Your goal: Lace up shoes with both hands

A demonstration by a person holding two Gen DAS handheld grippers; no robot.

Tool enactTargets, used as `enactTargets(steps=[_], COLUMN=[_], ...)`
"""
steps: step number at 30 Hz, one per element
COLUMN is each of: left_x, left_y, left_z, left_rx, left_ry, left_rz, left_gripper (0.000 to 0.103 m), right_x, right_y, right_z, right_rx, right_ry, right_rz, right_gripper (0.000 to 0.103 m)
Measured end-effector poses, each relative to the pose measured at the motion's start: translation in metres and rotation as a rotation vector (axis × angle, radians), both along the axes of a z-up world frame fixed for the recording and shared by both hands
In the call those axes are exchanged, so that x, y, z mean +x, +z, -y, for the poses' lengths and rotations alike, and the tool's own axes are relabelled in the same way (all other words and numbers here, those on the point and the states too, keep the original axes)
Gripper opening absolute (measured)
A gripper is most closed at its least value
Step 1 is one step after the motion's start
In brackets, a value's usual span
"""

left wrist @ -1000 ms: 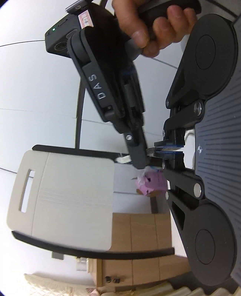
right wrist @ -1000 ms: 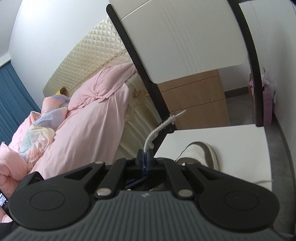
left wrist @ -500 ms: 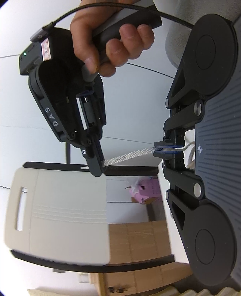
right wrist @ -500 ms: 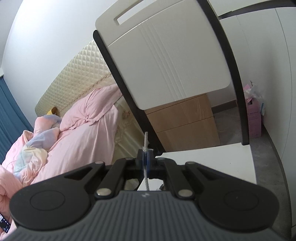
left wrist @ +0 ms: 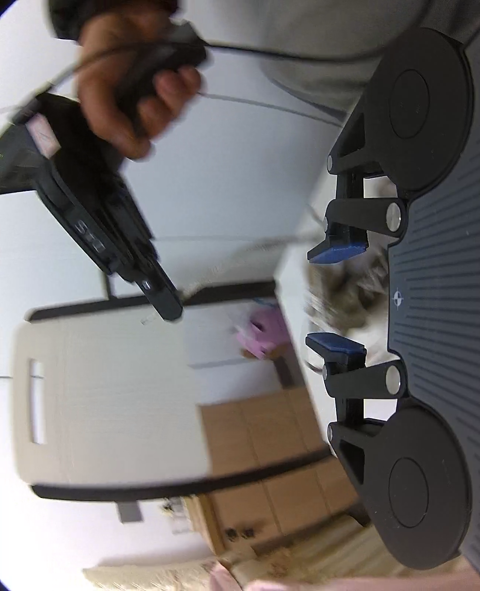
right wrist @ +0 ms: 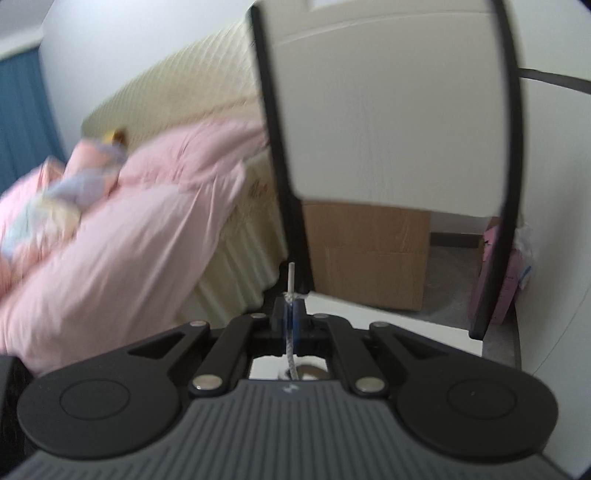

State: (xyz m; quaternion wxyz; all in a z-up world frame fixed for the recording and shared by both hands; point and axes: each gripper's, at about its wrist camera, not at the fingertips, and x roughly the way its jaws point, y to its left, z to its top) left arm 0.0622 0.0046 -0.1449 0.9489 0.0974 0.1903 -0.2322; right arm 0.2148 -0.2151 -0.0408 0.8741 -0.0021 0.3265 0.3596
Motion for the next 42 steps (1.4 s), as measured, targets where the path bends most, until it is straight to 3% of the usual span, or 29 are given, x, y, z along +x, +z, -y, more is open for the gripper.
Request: enactTargets(steps=[2,4,6,9,13,21,26,42], left_x=[0.006,0.013,0.02,0.026,0.043,0.065,0.078,0.079], left_y=[-0.009,-0.014,-0.015,-0.015,-0.017,-0.032,-0.044,-0.043], left_z=[-0.001,-0.005,-0.012,-0.022,-0.039,-0.07,-0.086,-0.081], left_rx=[0.054,0.056,0.0,-0.097,-0.248,-0.551,-0.702,-0.664], left_ry=[0.041,0.066,0.071,0.076,0.097,0.108,0.113,0.106], left_rz=[-0.041,-0.089,-0.133,-0.217,-0.321,-0.524,-0.627,-0.605], left_gripper=[0.044,0.038,0.034,0.014,0.014,0.014,0.014,0.014], right_x=[0.001,-0.002,-0.004,-0.007,-0.002,0.019,0.025,0.04], right_y=[-0.01,-0.019,-0.028,-0.042,-0.054,-0.075,-0.08,-0.08], right_z=[-0.016,-0.03,-0.043,-0.064,-0.079,-0.083,-0.088,-0.087], right_rx=[-0.093,-0.168,-0.242,-0.354,-0.432,-0.469,-0.477,-0.444], right_ry=[0.098,0.174,0.25,0.363,0.437,0.442,0.476,0.457], right_rz=[-0.034,-0.059,-0.083,-0.12,-0.184,-0.319,-0.345,-0.376], right_gripper=[0.003,0.003,0.003,0.003,0.003,0.003,0.003,0.003])
